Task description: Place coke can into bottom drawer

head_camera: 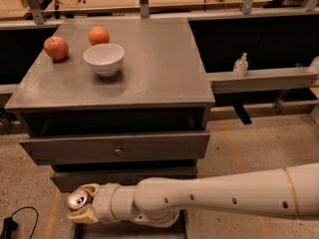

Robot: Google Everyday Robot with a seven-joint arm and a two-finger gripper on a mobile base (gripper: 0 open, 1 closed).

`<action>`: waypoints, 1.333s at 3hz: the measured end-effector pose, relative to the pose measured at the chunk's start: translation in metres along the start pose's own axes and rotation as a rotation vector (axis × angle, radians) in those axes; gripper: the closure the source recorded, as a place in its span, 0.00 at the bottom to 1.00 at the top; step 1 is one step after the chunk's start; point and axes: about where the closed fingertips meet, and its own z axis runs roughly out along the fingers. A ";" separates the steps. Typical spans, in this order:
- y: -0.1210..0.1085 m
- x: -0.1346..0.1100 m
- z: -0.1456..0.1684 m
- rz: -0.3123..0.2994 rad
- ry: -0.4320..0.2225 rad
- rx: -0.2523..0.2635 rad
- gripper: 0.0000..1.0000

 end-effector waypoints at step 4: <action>-0.012 0.155 0.039 -0.033 0.007 0.066 1.00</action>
Offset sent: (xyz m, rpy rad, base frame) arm 0.0046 -0.0323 -0.1313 -0.0630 -0.0187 -0.1143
